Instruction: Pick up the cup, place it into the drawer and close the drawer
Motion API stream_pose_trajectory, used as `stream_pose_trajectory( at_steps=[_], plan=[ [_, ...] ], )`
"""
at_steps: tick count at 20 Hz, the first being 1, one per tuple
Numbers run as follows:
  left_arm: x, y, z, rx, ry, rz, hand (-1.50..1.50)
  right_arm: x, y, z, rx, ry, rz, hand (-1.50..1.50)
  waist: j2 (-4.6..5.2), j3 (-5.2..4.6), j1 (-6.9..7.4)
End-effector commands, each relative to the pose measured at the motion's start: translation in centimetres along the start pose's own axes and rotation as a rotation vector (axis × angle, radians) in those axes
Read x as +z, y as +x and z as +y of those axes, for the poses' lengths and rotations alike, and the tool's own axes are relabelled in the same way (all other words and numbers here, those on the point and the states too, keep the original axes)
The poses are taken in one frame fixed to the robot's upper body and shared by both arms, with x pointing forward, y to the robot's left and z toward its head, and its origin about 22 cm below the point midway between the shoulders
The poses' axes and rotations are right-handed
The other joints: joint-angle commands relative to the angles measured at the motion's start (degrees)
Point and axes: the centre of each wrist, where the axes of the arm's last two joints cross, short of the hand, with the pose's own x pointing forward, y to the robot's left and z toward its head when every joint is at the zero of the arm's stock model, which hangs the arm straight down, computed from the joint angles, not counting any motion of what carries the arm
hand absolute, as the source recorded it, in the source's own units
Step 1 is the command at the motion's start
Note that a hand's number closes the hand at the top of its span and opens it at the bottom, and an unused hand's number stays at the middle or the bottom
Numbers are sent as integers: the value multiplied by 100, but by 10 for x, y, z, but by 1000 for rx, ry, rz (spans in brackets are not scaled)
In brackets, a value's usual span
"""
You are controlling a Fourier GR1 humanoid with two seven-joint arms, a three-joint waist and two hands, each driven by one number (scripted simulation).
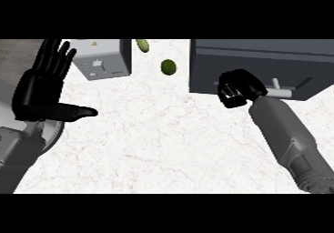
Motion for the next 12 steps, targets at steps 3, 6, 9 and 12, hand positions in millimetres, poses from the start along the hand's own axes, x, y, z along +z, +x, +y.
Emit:
stream_pose_trajectory(
  at_steps=[3,6,9,12],
  plan=[
    [-7,3,-6,27,-30,-10,-150,-2,-13,-59,-7,-68,99,150,182,30,115],
    [0,-4,-2,27,-44,0,-150,4,-19,-56,-31,-99,111,150,227,30,175],
    [4,-9,-12,34,-61,11,-150,11,-28,-69,-64,-135,92,150,235,38,222],
    [-2,-3,-4,60,-51,1,-150,5,-22,-67,-73,-144,80,150,235,31,244]
  ],
)
